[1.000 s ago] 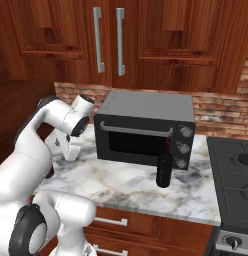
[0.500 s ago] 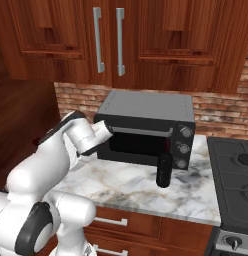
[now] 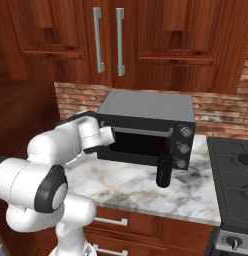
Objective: There is a wine glass and glass cup on the dining counter. Place the wine bottle next to the wine glass and the juice bottle next to the glass cup.
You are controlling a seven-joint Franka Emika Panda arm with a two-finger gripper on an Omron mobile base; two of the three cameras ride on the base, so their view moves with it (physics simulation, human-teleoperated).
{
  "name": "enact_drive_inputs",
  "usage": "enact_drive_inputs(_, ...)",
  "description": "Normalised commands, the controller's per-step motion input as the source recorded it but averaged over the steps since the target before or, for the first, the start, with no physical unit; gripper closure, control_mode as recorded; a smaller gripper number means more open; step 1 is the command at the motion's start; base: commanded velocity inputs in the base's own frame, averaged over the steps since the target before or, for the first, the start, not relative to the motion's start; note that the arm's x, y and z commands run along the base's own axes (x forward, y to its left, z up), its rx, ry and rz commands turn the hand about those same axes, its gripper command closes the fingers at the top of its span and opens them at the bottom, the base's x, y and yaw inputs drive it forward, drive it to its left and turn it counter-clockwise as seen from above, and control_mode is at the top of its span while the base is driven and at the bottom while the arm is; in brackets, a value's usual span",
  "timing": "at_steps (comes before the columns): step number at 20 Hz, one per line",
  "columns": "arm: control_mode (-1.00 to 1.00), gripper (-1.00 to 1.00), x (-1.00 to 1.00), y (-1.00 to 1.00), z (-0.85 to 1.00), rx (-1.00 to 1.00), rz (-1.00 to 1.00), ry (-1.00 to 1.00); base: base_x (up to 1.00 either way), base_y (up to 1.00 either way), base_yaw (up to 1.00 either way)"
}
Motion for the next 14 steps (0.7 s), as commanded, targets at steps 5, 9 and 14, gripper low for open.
enact_drive_inputs(5,-1.00,-1.00,0.01,0.24,-0.01,0.21,0.00,0.27,0.00,0.00,0.00)
enact_drive_inputs(9,-1.00,-1.00,0.00,0.46,0.00,0.05,0.00,0.24,0.00,0.00,0.00)
enact_drive_inputs(14,-1.00,-1.00,0.00,0.32,0.00,0.00,0.00,0.27,0.00,0.00,0.00)
